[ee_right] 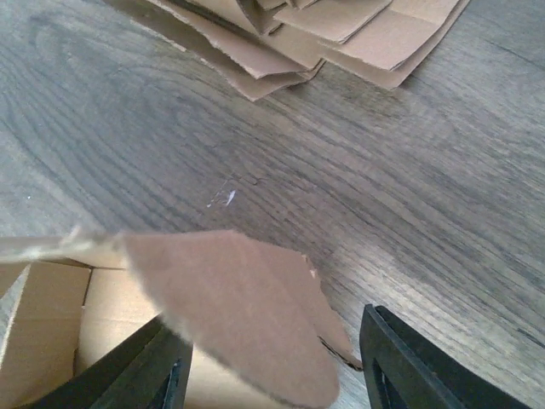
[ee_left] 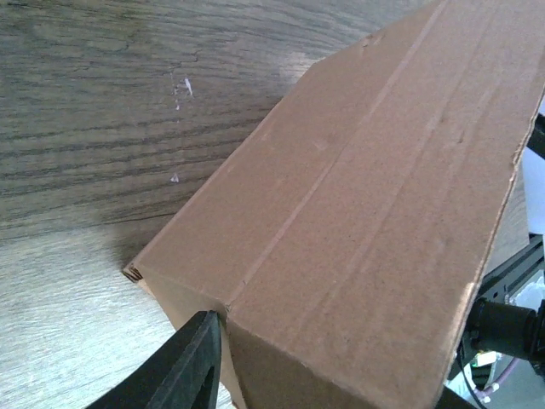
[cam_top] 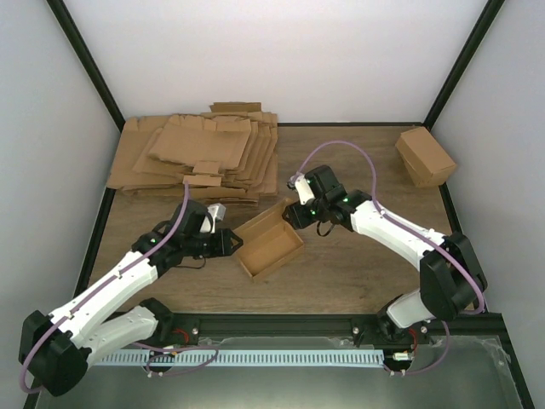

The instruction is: Fold the paper box

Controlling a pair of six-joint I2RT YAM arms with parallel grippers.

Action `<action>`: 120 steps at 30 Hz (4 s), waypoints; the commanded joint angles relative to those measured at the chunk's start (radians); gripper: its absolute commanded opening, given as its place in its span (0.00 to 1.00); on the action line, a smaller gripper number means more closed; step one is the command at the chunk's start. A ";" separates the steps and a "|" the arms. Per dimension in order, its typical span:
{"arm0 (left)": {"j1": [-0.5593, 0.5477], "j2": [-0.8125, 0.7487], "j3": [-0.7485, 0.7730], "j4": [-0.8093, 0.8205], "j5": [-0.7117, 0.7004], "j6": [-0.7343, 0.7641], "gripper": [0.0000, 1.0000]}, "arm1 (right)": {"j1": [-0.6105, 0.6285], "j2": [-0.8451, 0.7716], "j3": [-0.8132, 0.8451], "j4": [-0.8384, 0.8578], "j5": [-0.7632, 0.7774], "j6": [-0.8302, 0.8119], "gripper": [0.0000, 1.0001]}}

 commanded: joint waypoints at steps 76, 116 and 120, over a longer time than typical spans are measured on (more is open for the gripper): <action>-0.302 0.103 -0.104 0.274 -0.224 -0.066 0.30 | 0.043 -0.486 -0.469 0.103 0.127 0.389 0.42; -0.288 -0.226 -0.055 0.090 -0.060 -0.272 0.89 | -0.060 -0.252 -0.022 -0.155 0.068 0.795 0.78; -0.093 -0.319 -0.128 0.203 0.080 -0.425 1.00 | -0.062 -0.219 -0.030 -0.158 0.045 0.833 0.74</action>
